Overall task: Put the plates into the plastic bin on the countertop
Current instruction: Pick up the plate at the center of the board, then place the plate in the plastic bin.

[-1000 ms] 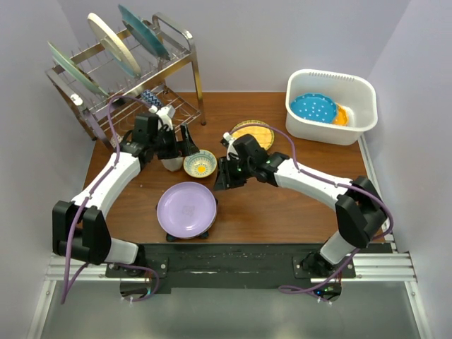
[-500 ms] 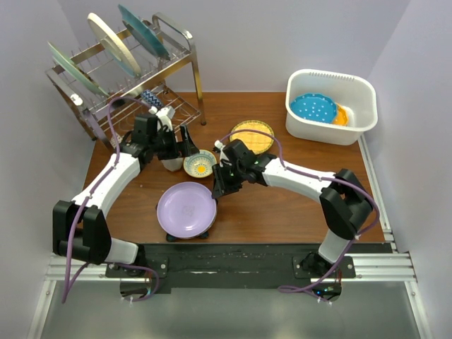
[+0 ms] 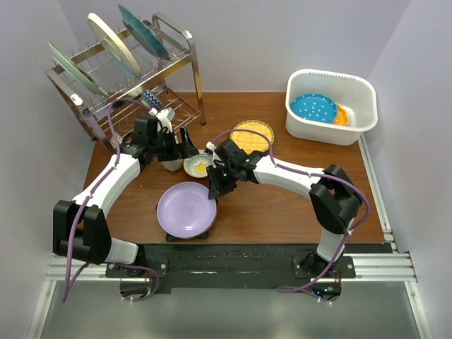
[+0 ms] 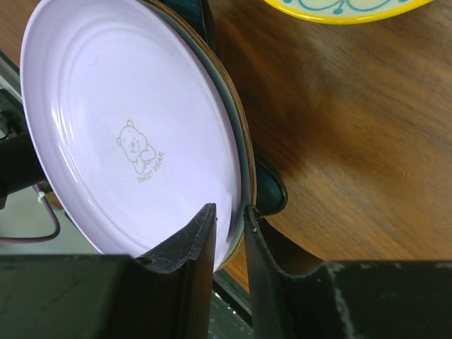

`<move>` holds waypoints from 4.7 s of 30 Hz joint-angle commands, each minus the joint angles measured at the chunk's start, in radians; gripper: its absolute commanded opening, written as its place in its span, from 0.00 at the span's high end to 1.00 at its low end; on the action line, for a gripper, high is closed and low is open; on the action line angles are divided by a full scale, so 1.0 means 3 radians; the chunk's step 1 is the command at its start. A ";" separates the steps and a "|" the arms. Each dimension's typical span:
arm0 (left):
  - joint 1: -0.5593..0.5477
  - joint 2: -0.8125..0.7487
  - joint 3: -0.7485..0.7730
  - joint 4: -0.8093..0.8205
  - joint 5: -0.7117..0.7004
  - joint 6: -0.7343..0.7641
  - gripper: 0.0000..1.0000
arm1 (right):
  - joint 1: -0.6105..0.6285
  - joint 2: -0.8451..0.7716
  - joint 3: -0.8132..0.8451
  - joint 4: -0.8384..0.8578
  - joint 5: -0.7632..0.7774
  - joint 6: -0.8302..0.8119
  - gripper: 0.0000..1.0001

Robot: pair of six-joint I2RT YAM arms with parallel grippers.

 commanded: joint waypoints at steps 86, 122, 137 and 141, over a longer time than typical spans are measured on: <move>0.0048 -0.0402 -0.0181 0.0202 -0.0246 0.0080 0.02 | -0.1332 -0.0785 -0.0452 0.0287 -0.0169 -0.0085 1.00; -0.0018 -0.0576 -0.0461 0.0468 -0.0129 -0.0053 0.02 | -0.1766 -0.0857 -0.0319 0.0246 0.0026 -0.0065 1.00; -0.0192 -0.0034 -0.0355 0.1030 0.0265 -0.0237 0.02 | -0.2267 -0.1133 -0.0386 0.0609 0.0149 0.0206 1.00; -0.0381 0.0125 -0.0247 0.1087 0.0245 -0.0278 0.02 | -0.2436 -0.1174 -0.0365 0.0650 0.0138 0.0232 1.00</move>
